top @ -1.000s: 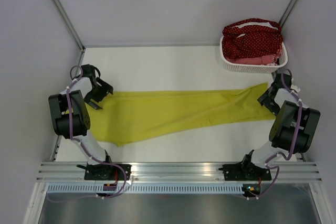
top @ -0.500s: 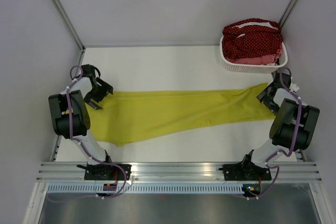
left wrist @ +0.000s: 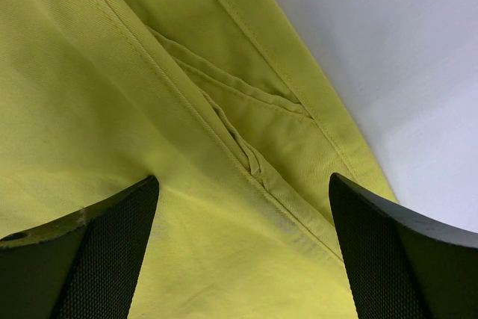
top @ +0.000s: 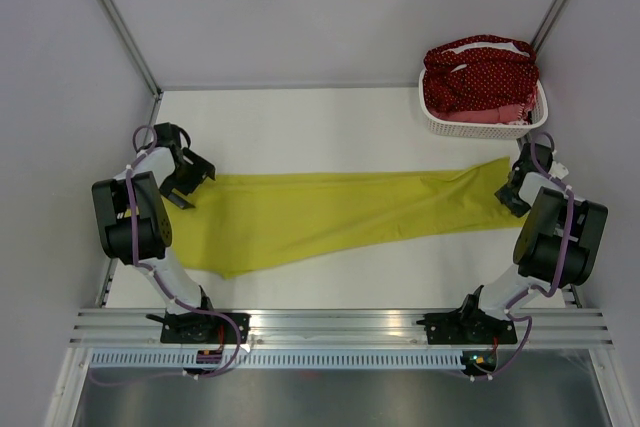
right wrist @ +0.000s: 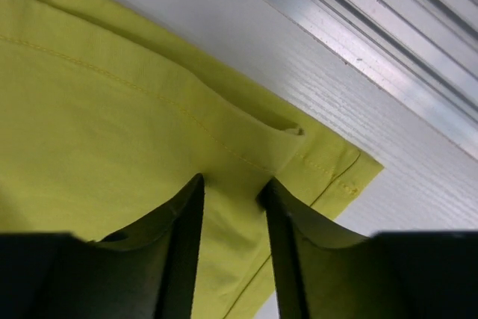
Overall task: Fold and stack the mixed laundry pile
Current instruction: Fold the trousers at the center of the board.
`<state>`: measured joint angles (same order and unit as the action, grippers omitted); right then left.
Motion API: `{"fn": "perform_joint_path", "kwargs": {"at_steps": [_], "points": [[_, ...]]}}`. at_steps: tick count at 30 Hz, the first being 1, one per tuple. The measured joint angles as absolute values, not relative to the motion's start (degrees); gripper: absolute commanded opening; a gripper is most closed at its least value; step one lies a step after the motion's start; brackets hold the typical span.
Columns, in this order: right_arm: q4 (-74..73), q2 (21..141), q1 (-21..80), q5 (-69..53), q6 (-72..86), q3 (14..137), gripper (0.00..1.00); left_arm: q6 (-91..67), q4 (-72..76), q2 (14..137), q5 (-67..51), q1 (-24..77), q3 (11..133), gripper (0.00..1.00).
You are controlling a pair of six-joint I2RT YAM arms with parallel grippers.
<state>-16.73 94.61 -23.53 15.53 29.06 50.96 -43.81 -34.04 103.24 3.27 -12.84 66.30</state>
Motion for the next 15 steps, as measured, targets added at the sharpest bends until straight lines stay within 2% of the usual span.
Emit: {"fn": "perform_joint_path", "kwargs": {"at_steps": [1,3,5,15], "points": [[-16.8,94.6,-23.5,15.6,29.1,51.0,0.32,-43.8,-34.0,103.2,3.2,-12.9,66.3,1.0],[-16.8,94.6,-23.5,15.8,29.2,51.0,0.22,-43.8,-34.0,103.2,3.1,-12.9,66.3,1.0],[-16.9,94.5,-23.5,16.0,29.4,51.0,0.01,-43.8,-34.0,103.2,2.9,-13.0,66.3,1.0],[-18.1,89.4,-23.5,16.4,29.3,50.8,0.01,-43.8,-34.0,103.2,1.7,-13.8,66.3,0.99]]}}
